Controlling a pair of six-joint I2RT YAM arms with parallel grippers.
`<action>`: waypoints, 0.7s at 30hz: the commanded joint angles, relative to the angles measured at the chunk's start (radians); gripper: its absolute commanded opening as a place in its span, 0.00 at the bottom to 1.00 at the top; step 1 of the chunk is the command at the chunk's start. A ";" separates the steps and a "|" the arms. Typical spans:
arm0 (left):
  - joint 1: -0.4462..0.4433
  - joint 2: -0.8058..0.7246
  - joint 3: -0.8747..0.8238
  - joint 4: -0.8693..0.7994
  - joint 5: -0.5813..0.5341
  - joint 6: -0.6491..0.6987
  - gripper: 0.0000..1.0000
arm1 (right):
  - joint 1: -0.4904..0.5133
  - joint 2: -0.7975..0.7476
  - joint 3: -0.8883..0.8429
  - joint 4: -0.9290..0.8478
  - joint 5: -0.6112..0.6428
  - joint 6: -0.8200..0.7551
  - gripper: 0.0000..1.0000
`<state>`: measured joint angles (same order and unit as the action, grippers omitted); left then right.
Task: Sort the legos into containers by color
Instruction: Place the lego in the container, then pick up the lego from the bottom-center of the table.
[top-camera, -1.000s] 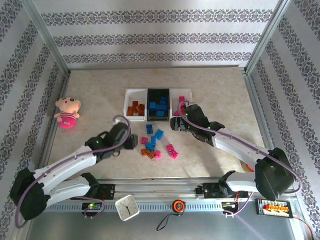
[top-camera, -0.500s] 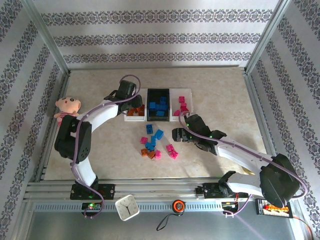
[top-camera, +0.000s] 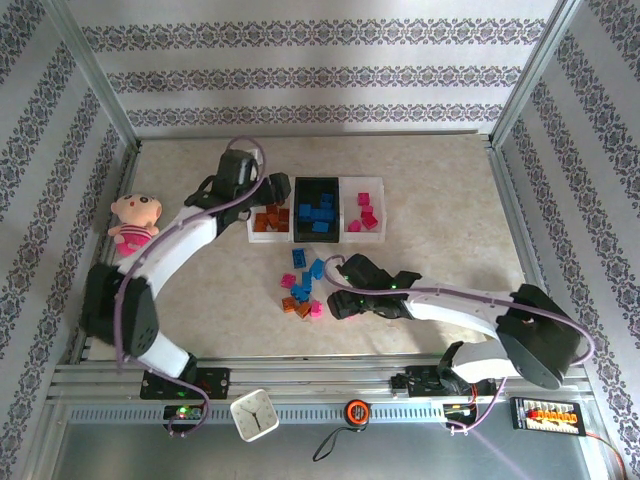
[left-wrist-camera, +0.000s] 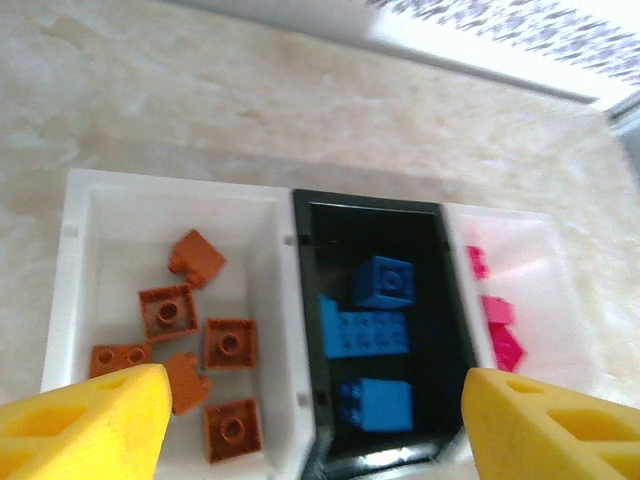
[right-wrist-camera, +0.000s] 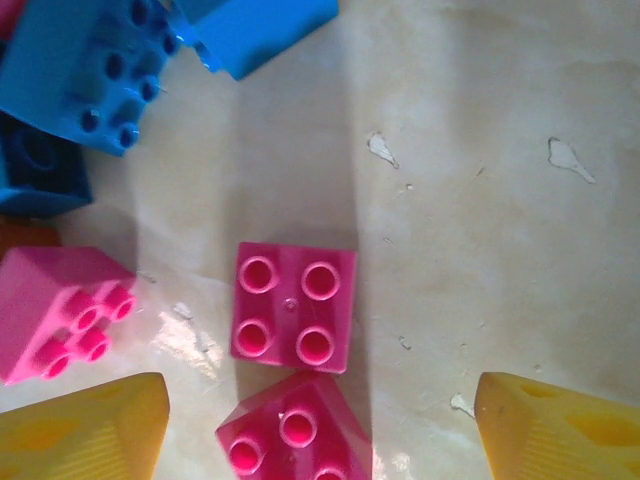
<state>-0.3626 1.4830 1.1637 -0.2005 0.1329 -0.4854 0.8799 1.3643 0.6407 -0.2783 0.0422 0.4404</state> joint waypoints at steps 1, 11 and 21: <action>-0.032 -0.145 -0.175 0.043 0.047 -0.044 0.76 | 0.005 0.066 0.067 0.011 0.034 -0.035 0.77; -0.053 -0.589 -0.585 0.033 0.068 -0.168 0.78 | 0.005 0.209 0.131 0.051 0.010 -0.049 0.42; -0.057 -0.790 -0.779 0.017 0.106 -0.241 0.82 | -0.172 0.032 0.241 0.014 0.016 -0.095 0.25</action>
<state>-0.4068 0.7261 0.4282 -0.1761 0.2142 -0.6788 0.7929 1.4433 0.8120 -0.2626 0.0536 0.3664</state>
